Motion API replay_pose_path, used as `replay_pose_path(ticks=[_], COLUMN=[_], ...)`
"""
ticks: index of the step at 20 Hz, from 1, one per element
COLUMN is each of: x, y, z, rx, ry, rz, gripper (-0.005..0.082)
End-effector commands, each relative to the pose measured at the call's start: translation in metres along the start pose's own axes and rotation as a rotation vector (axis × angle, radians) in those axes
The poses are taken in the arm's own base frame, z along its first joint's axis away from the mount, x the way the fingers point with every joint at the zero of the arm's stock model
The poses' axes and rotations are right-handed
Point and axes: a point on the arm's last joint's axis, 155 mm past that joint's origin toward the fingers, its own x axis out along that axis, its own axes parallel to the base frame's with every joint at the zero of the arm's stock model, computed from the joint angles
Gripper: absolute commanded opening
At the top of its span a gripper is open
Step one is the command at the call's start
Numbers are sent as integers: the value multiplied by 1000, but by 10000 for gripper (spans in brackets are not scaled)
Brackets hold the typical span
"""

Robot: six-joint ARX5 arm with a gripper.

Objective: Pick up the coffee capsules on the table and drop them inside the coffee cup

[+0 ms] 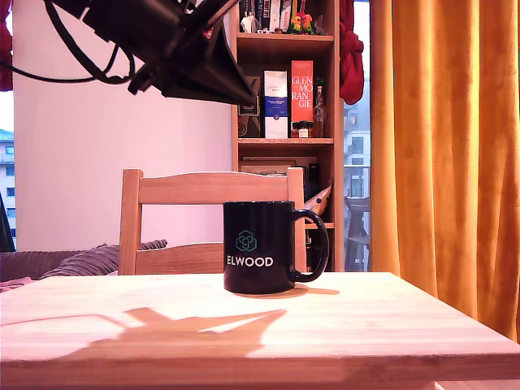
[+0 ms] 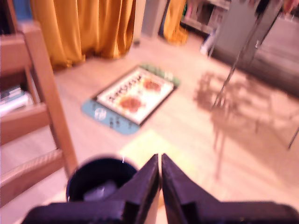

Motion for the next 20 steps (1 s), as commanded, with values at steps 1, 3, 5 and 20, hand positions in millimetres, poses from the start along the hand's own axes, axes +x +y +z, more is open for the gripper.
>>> replay_pose_path(ticks=[1,3,5,20], x=[-14,-24,-34,-147], y=[2,11,25,120], z=[15,14,18,-9], rx=[34,41,45,-64], ry=[-40,-30,-34,-191], rz=[16,45,80,389], gripper=[-19,-19,-19,-19])
